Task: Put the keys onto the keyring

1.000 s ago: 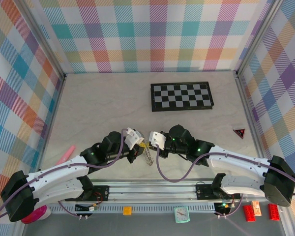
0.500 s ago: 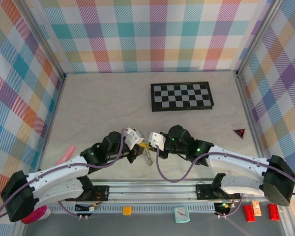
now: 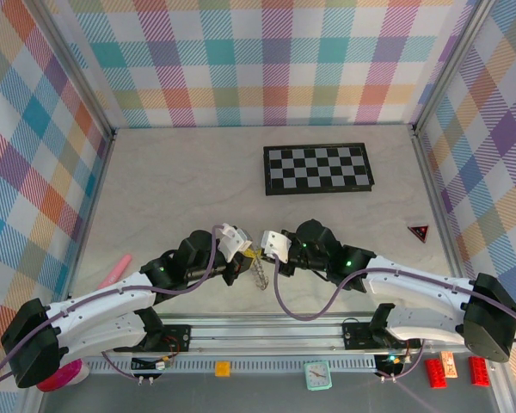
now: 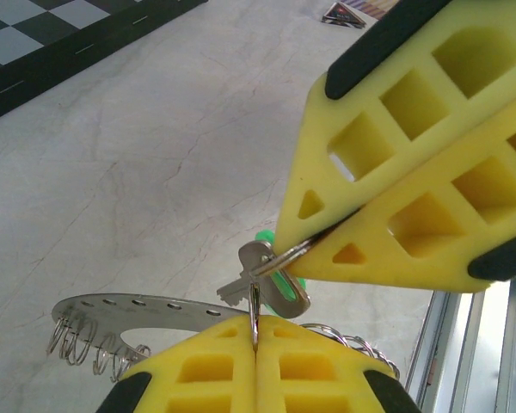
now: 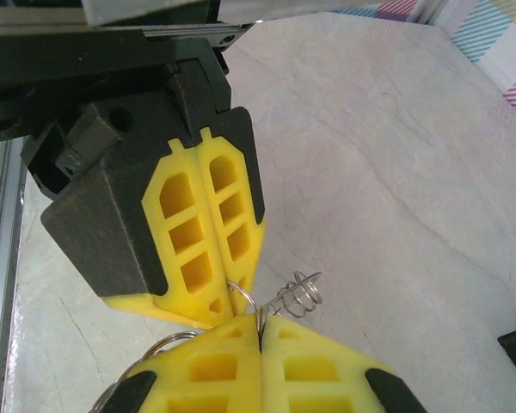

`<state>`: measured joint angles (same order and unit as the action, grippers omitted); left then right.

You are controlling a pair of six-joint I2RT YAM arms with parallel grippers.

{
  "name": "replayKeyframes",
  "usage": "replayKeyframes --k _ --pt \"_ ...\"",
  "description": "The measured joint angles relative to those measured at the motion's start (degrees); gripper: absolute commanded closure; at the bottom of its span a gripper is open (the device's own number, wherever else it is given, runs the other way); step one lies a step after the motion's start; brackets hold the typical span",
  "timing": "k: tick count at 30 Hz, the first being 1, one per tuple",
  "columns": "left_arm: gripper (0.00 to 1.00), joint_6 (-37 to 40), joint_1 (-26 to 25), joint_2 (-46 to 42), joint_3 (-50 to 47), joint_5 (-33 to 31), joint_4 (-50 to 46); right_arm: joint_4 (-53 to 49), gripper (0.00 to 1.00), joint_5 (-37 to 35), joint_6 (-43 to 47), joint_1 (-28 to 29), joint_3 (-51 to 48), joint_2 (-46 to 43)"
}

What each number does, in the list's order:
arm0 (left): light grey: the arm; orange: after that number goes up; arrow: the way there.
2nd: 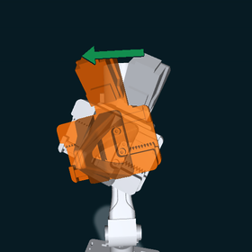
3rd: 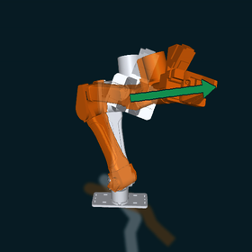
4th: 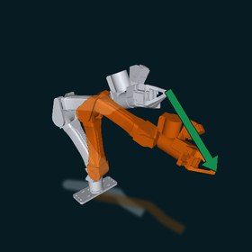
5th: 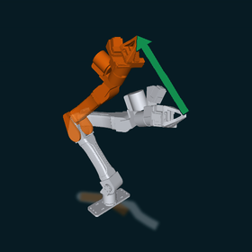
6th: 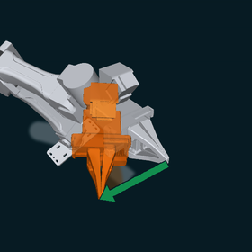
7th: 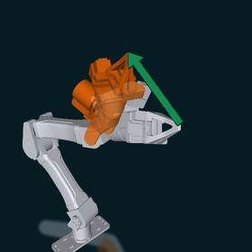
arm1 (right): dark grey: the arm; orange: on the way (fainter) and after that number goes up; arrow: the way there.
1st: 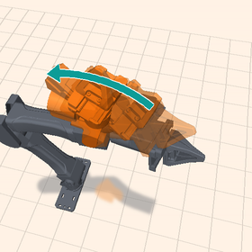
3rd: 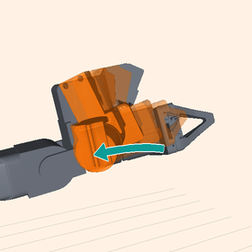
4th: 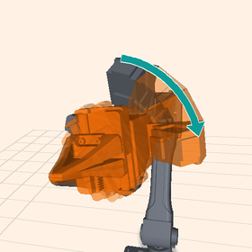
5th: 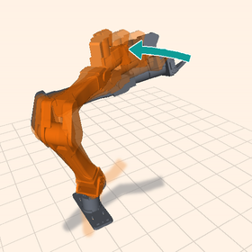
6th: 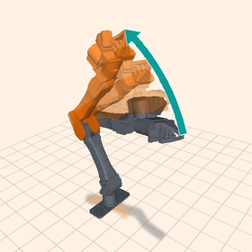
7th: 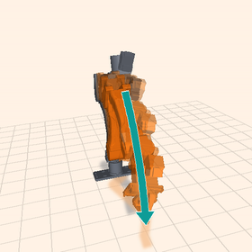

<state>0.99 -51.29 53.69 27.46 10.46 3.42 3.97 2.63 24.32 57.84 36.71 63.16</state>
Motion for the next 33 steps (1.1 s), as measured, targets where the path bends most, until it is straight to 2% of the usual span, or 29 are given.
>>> replayKeyframes --k 33 --pt "1.0 -0.1 0.0 0.0 0.0 0.4 0.0 -0.1 1.0 -1.4 0.7 0.4 0.0 0.3"
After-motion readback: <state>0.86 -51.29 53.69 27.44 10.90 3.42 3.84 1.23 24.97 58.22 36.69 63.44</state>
